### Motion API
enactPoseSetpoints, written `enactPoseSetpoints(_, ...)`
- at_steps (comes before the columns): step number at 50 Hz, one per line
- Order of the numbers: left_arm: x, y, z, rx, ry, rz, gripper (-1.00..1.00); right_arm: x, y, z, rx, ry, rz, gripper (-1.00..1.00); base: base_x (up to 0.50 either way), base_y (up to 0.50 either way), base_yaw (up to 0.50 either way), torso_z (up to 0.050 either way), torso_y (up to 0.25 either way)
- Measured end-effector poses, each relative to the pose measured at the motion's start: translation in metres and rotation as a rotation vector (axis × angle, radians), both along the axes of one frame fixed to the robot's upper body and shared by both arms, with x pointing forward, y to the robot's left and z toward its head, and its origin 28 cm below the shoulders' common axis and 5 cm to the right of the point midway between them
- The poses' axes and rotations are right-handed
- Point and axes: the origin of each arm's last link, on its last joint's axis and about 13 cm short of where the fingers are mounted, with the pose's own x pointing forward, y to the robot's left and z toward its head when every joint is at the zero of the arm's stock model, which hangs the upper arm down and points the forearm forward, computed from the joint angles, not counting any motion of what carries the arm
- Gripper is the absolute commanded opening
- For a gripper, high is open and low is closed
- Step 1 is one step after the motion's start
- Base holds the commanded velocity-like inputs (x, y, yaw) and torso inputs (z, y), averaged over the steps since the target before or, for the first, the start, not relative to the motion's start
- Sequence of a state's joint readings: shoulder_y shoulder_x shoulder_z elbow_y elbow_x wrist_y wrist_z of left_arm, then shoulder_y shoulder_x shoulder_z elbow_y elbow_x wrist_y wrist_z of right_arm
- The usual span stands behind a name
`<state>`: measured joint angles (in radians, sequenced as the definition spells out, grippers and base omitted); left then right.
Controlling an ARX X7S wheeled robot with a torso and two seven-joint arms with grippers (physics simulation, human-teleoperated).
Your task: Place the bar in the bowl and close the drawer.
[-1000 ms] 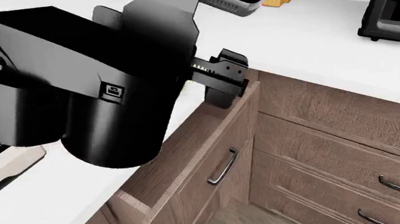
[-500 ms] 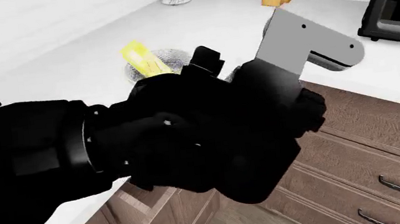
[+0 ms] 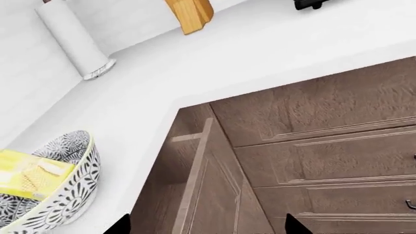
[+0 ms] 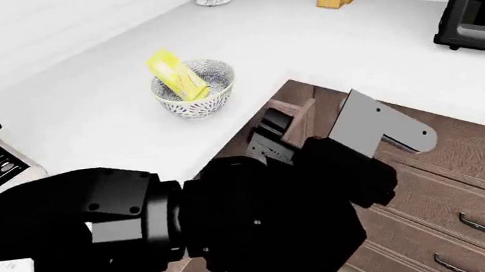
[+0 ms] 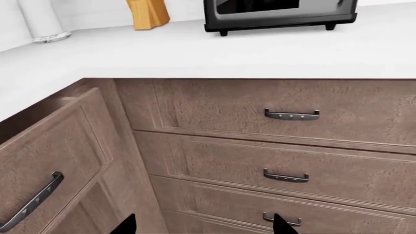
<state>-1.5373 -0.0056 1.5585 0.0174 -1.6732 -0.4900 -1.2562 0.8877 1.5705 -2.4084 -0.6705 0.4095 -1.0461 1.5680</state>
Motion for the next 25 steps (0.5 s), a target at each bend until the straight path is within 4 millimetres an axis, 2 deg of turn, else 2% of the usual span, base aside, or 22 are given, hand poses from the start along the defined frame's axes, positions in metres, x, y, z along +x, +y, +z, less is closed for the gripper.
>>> enactPoseSetpoints(25,-0.014,0.006,-0.065,0.145,-0.062,-0.067,1.0,-0.001,0.0,0.0,0.003,0.004,-0.002,1.0,0.0,0.0,0.0,0.0,0.0)
